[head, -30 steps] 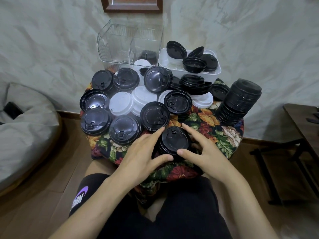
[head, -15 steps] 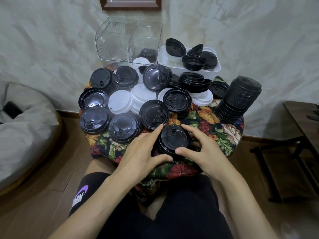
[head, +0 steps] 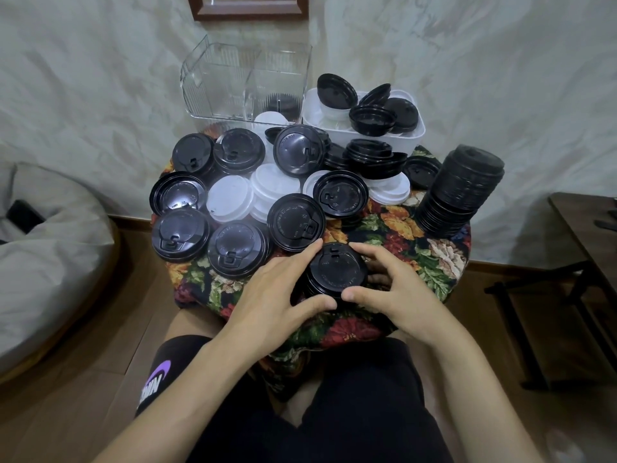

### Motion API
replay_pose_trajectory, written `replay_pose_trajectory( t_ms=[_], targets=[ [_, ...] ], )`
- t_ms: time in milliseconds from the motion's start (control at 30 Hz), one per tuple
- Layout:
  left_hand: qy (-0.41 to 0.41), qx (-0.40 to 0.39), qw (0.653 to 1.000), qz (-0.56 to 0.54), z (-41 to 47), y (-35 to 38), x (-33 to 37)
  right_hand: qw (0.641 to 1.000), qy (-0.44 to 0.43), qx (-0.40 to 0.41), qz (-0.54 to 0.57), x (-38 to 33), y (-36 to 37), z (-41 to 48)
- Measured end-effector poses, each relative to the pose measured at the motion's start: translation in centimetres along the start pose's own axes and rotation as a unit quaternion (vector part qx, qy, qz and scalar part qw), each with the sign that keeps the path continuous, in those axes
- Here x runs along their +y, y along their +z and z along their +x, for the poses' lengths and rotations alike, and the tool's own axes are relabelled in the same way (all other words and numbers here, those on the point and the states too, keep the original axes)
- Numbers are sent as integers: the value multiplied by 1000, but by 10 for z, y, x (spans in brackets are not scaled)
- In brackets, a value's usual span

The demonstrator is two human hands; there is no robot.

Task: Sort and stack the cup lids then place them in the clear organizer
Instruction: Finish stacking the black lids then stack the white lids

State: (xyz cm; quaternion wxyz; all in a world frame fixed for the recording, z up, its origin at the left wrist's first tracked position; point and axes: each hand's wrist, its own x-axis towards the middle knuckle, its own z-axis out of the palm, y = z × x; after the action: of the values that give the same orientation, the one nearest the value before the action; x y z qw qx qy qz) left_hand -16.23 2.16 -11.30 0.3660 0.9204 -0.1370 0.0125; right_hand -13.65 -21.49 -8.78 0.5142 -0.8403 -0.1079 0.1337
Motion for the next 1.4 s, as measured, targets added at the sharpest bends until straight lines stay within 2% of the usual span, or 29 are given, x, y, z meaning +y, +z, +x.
replay_pose_trajectory(
  t_ms=[67, 200, 400, 667, 1000, 1233, 1400],
  targets=[
    [-7, 13, 1000, 0, -1, 1, 2, 998, 3, -39, 46, -5, -11, 3],
    [-12, 23, 1000, 1, -1, 2, 5, 998, 11, -30, 47, -15, -25, 19],
    [-12, 24, 1000, 3, -1, 2, 4, 997, -12, 52, -62, -33, -17, 70],
    [-18, 21, 1000, 1, -1, 3, 3, 987, -16, 86, -137, -42, 5, 102],
    [-14, 19, 1000, 1, -1, 1, 4, 967, -35, 252, -13, -19, -25, 70],
    [-12, 21, 1000, 8, -1, 4, 1, 965, -15, 260, 33, 9, -34, 48],
    [-13, 21, 1000, 11, -1, 3, 2, 964, -6, 264, -6, 13, -36, 47]
  ],
)
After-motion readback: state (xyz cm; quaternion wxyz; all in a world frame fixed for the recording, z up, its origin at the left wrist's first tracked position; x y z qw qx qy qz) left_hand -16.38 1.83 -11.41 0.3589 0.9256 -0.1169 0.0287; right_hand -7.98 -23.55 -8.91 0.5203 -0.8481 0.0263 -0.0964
